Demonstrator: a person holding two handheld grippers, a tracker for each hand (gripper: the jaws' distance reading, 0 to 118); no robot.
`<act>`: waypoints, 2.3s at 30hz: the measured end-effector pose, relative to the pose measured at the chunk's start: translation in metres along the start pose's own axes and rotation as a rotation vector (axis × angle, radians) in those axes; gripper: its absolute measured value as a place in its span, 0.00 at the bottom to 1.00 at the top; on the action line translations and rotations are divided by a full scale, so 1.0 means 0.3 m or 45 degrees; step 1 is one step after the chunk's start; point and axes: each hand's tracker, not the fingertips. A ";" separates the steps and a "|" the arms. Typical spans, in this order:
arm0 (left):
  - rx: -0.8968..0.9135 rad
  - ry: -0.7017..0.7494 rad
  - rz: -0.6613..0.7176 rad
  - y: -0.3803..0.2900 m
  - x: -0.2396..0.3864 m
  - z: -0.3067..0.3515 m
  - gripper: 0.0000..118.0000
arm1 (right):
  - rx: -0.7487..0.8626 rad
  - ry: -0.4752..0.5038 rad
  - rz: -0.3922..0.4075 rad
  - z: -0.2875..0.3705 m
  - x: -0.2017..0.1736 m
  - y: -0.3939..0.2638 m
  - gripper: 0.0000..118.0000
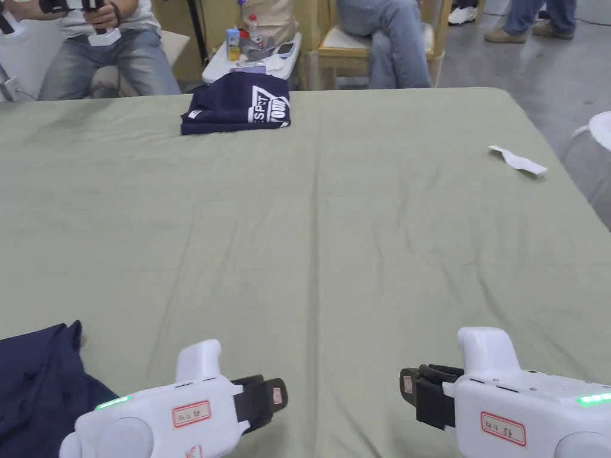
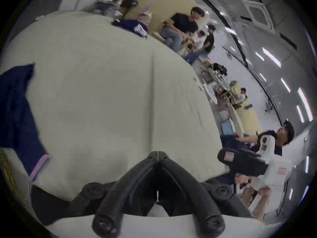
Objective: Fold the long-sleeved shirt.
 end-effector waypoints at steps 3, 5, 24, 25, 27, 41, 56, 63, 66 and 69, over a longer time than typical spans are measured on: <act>-0.034 0.155 -0.107 0.006 0.040 -0.050 0.00 | 0.042 -0.057 -0.057 0.060 0.066 -0.016 0.01; -0.035 0.144 -0.126 0.008 0.072 -0.054 0.00 | 0.061 -0.067 -0.085 0.076 0.100 -0.025 0.01; 0.251 0.343 -0.353 0.199 0.265 0.045 0.00 | 0.323 -0.567 0.472 0.017 -0.055 0.179 0.01; 0.311 0.335 -0.378 0.243 0.273 0.051 0.00 | 0.370 -0.628 0.501 0.019 -0.071 0.219 0.01; 0.508 0.479 -0.543 0.265 0.366 0.076 0.00 | 0.519 -0.612 0.461 0.044 -0.097 0.287 0.01; 1.462 0.473 -0.819 0.051 0.536 0.285 0.00 | 1.331 -0.577 0.489 0.284 -0.354 0.147 0.01; 1.503 0.576 -0.743 0.049 0.457 0.332 0.03 | 1.327 -0.494 0.524 0.290 -0.343 0.143 0.03; 1.483 0.481 -0.632 0.067 0.469 0.340 1.00 | 1.299 -0.464 0.613 0.282 -0.331 0.167 1.00; 1.439 0.481 -0.635 0.061 0.478 0.335 1.00 | 1.211 -0.504 0.569 0.274 -0.341 0.183 1.00; 1.431 0.586 -0.740 0.055 0.494 0.308 1.00 | 1.238 -0.441 0.452 0.282 -0.319 0.183 1.00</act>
